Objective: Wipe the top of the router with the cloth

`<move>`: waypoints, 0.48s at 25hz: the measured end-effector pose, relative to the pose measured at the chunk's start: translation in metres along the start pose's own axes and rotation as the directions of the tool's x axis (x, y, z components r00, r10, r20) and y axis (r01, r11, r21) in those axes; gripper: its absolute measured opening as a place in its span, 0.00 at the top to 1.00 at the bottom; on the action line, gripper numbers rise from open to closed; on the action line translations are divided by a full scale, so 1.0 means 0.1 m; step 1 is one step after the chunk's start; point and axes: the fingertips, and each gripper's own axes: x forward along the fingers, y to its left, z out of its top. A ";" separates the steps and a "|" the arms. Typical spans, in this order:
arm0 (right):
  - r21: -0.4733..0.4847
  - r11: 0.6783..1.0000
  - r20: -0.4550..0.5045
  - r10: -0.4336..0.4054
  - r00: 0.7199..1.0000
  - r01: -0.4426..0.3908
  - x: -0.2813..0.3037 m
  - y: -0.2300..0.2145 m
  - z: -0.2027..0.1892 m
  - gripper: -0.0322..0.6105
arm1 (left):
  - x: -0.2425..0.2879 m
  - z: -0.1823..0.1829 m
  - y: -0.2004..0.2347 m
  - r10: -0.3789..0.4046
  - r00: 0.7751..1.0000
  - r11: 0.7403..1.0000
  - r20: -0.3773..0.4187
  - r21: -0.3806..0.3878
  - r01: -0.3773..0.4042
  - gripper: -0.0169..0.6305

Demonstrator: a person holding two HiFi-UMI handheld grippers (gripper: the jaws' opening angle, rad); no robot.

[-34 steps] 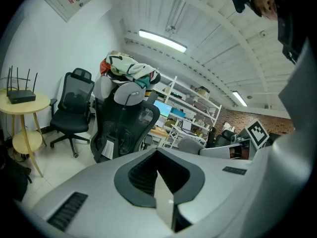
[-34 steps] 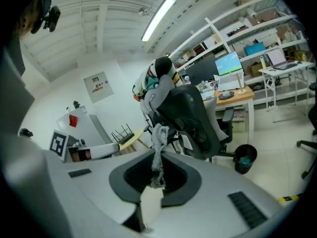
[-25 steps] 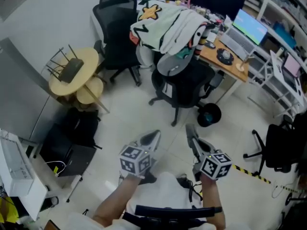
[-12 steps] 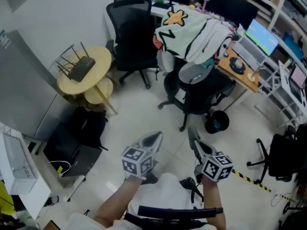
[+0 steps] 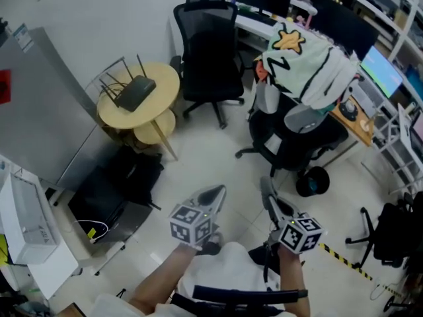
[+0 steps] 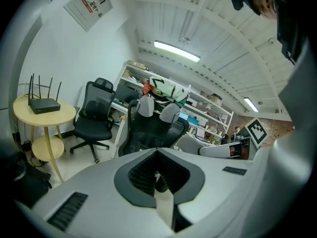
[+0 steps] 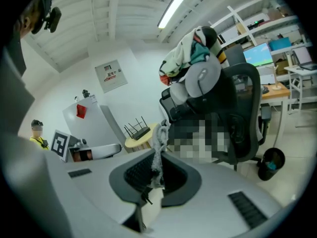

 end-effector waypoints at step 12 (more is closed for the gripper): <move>-0.033 0.990 -0.121 0.132 0.984 -0.137 0.91 0.48 -0.04 0.90 | -0.40 0.07 0.89 0.159 0.987 0.984 0.035 -0.089 -0.155 0.98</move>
